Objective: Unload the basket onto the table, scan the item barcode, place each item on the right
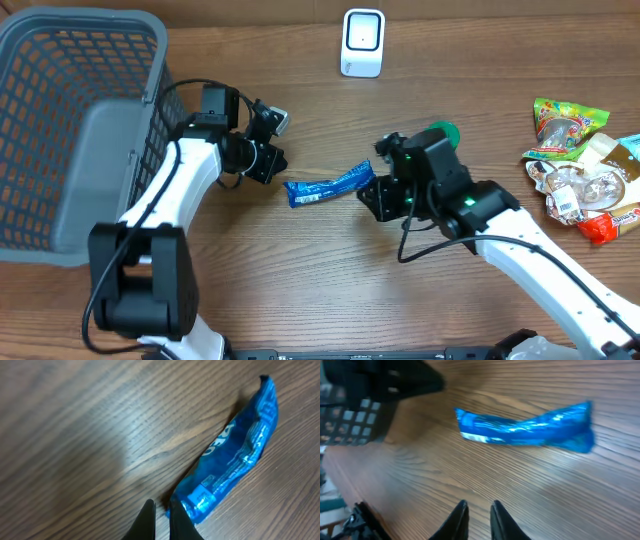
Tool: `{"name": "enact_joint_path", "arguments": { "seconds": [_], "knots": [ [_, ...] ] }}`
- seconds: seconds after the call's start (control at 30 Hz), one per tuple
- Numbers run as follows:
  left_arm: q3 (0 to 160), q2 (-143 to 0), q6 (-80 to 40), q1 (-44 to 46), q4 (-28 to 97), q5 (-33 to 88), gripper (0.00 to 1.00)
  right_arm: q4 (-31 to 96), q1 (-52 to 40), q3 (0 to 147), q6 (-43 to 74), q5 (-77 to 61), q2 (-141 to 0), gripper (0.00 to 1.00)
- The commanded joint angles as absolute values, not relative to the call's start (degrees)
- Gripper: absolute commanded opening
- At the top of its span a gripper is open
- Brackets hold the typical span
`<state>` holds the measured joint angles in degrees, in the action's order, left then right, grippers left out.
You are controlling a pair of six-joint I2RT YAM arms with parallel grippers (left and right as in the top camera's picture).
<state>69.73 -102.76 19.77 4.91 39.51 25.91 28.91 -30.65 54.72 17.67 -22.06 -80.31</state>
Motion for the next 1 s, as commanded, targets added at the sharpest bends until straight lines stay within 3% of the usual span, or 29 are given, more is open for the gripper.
{"name": "enact_joint_path", "arguments": {
  "seconds": [0.0, 0.2, 0.43, 0.47, 0.6, 0.7, 0.97],
  "knots": [
    [69.1, -105.5, 21.3, 6.4, 38.5, 28.9, 0.04, 27.0, -31.9, 54.6, 16.5, -23.7, -82.3, 0.26],
    [69.1, -108.4, 21.3, 7.9, 34.5, 30.8, 0.04, 26.9, -32.2, 54.6, 16.5, -27.2, -84.4, 0.39],
    [69.1, -111.7, 21.2, 8.2, 32.3, 31.0, 0.04, 27.7, -32.2, 54.6, 16.7, -27.1, -84.6, 0.39],
    [69.1, -112.3, 21.2, 8.3, 32.1, 31.0, 0.04, 28.1, -32.2, 54.6, 16.7, -27.0, -84.6, 0.38],
    [69.1, -114.8, 21.2, 8.5, 32.3, 33.1, 0.04, 31.1, -32.2, 54.6, 19.8, -22.3, -84.6, 0.14],
    [69.1, -115.1, 21.2, 8.8, 32.5, 35.8, 0.04, 32.0, -32.2, 54.6, 20.0, -20.6, -85.1, 0.04],
    [69.2, -114.6, 21.5, 10.5, 33.9, 40.4, 0.04, 31.0, -32.2, 54.6, 21.3, -16.5, -92.2, 0.04]
  ]
}}
